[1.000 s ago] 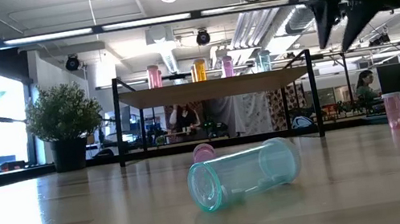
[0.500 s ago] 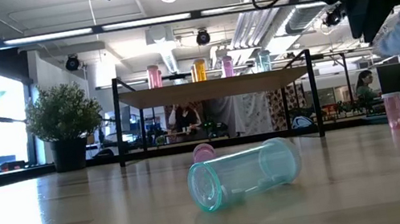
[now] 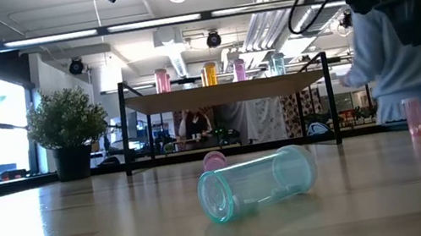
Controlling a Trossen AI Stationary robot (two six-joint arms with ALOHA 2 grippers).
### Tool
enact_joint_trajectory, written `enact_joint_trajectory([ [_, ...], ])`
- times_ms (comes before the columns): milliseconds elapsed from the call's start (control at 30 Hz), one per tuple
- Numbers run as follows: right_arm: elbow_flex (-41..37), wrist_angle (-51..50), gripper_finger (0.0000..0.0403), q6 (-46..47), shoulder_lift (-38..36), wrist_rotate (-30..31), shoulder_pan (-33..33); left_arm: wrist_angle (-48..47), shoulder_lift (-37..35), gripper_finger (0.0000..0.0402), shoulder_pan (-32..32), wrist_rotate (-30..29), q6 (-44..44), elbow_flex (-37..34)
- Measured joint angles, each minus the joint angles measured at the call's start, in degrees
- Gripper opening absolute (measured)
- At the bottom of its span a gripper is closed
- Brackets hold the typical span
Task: Pick and place medicine bottles onto shelf by color
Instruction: Put the pink pill bottle on the shelf aligned with the other pink pill bottles
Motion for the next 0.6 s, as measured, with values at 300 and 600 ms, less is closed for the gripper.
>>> enact_joint_trajectory([
  [300,-0.57,0.31,0.0190,0.08,-2.71,1.14,-12.01,0.02,0.04,0.0131,0.00,0.00,-0.69,-0.02],
  [600,-0.57,3.57,0.0190,6.15,-4.83,-3.78,-22.25,-0.01,0.06,0.0131,-0.02,0.00,-0.69,-0.02],
])
